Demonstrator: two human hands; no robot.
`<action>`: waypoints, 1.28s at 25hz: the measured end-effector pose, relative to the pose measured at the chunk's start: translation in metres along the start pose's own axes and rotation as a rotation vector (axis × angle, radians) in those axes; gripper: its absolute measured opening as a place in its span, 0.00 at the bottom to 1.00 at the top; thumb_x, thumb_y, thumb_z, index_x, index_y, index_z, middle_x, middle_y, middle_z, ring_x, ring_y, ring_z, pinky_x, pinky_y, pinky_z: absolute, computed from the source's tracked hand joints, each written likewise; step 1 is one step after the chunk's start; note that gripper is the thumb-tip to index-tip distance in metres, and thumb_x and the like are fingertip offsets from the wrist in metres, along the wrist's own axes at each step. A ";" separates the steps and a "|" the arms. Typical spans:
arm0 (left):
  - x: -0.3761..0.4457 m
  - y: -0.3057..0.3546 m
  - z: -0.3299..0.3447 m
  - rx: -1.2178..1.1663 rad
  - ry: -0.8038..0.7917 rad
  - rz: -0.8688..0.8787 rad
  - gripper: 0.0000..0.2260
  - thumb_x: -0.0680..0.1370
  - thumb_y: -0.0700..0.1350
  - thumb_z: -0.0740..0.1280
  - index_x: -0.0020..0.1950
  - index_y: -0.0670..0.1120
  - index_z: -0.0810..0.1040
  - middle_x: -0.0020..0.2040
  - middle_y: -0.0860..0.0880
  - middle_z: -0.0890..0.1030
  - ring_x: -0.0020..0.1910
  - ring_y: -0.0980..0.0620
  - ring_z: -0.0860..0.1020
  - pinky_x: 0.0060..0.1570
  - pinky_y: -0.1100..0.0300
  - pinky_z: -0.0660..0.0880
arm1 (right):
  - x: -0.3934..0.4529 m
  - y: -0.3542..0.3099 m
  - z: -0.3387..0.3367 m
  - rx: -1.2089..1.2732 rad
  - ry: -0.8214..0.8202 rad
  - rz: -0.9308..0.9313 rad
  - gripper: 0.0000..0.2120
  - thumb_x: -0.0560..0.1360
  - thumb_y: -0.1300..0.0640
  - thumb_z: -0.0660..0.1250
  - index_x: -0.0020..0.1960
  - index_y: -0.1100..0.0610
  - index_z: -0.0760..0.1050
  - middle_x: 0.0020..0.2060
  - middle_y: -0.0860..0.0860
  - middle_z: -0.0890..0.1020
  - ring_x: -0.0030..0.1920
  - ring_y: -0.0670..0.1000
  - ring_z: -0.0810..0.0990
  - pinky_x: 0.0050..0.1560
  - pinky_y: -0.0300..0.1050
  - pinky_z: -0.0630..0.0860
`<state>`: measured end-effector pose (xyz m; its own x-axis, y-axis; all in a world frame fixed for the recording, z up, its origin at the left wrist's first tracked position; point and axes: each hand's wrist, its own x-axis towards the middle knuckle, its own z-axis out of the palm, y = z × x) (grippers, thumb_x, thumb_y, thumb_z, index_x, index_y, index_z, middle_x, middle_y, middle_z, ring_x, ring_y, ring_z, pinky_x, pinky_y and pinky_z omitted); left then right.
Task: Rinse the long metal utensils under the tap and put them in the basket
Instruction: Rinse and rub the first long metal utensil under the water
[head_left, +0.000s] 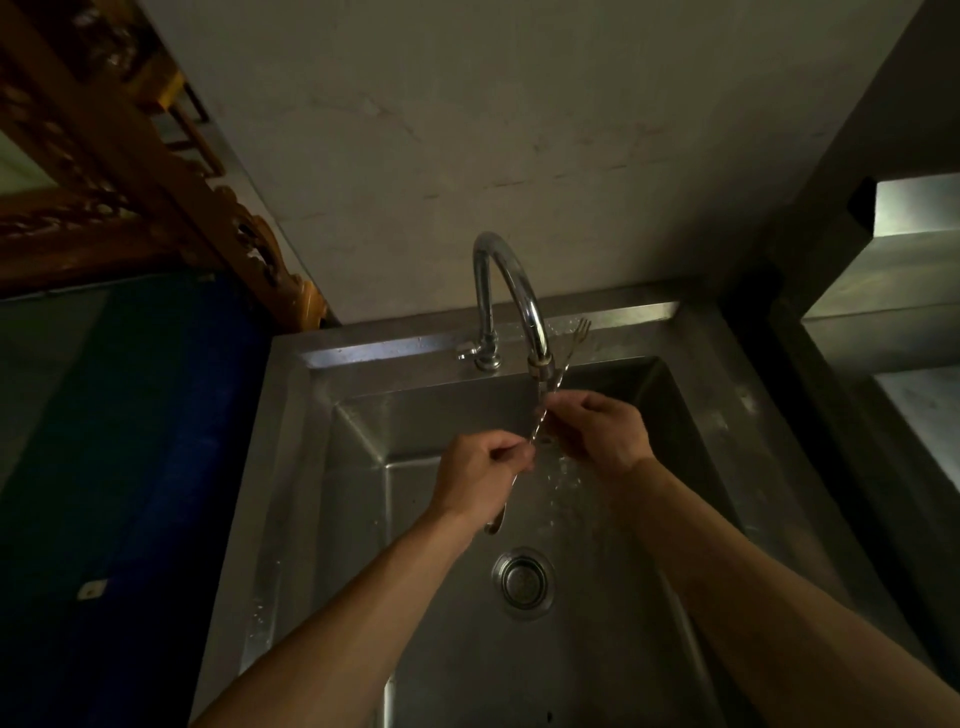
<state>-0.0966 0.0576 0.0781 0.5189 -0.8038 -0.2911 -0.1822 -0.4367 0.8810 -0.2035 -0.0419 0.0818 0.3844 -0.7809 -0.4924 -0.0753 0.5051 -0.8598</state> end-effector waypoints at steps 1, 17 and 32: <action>-0.003 -0.004 -0.003 0.006 -0.003 0.006 0.07 0.75 0.43 0.68 0.37 0.49 0.81 0.33 0.55 0.81 0.31 0.67 0.75 0.36 0.75 0.69 | 0.002 -0.002 0.001 0.029 0.014 -0.014 0.04 0.75 0.60 0.69 0.48 0.60 0.81 0.42 0.55 0.85 0.40 0.50 0.83 0.37 0.38 0.79; -0.026 -0.038 -0.018 0.117 -0.020 0.048 0.06 0.73 0.43 0.70 0.36 0.47 0.81 0.35 0.51 0.83 0.36 0.58 0.78 0.44 0.60 0.75 | -0.004 0.008 0.007 0.008 -0.035 -0.034 0.07 0.75 0.56 0.69 0.50 0.59 0.81 0.43 0.54 0.85 0.42 0.49 0.82 0.43 0.44 0.76; -0.029 -0.052 -0.028 0.119 0.010 0.007 0.05 0.73 0.45 0.71 0.37 0.48 0.81 0.34 0.52 0.83 0.35 0.58 0.78 0.44 0.55 0.76 | -0.004 0.011 0.013 -0.036 -0.032 -0.028 0.10 0.74 0.55 0.70 0.51 0.61 0.80 0.43 0.55 0.85 0.45 0.53 0.82 0.51 0.51 0.78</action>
<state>-0.0787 0.1156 0.0509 0.5251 -0.8034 -0.2809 -0.2832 -0.4762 0.8325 -0.1939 -0.0286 0.0758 0.4163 -0.7821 -0.4636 -0.0972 0.4687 -0.8780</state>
